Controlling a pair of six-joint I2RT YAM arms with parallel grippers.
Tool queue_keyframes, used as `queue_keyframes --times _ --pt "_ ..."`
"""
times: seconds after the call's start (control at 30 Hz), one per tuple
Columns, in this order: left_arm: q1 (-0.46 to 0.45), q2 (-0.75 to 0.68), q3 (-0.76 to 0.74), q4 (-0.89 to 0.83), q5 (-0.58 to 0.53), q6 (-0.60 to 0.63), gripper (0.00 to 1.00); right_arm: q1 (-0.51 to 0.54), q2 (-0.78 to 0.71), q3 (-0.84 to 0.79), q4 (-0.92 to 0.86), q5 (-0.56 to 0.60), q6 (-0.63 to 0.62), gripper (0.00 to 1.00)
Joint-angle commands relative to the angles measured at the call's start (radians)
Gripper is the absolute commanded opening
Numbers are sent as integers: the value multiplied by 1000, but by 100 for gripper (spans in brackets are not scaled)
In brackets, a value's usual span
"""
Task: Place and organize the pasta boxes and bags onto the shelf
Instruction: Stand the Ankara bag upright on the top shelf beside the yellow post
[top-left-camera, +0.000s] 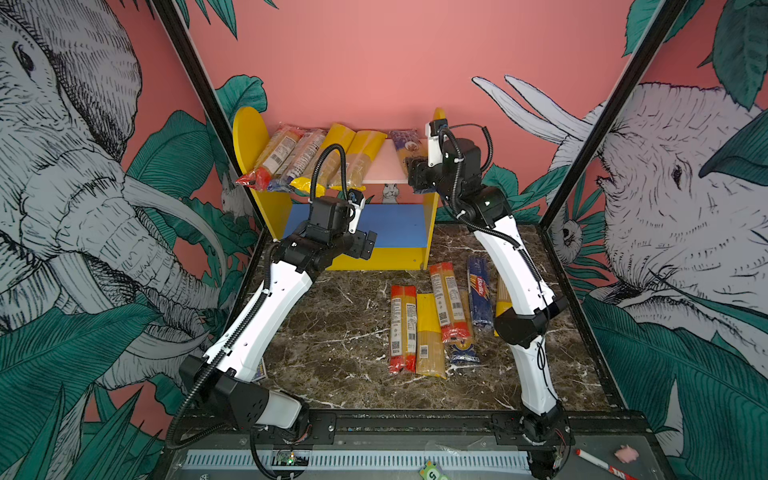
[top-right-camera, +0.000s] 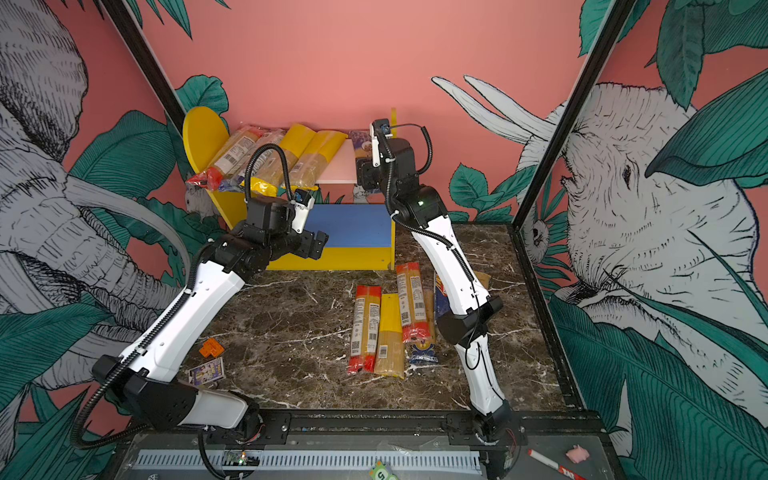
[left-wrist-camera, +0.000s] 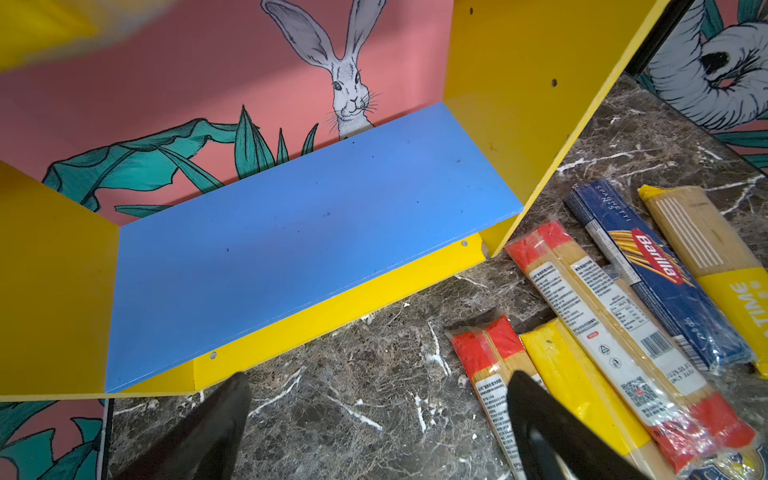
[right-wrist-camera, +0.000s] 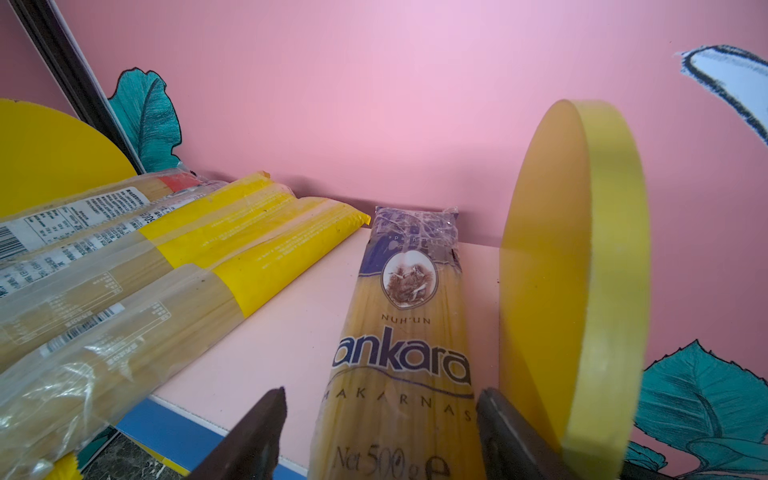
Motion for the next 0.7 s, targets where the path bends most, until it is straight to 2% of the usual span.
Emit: queue_keyframes --times 0.0,0.2,0.67 --pt "5 -17 50 -15 27 -20 97 -23 -84 -30 -34 70 33 73" --pt "5 -26 51 -5 38 -19 97 -6 -135 -87 -100 78 42 74" --pt "5 -63 5 9 53 0 97 57 -107 -82 -192 74 96 75"
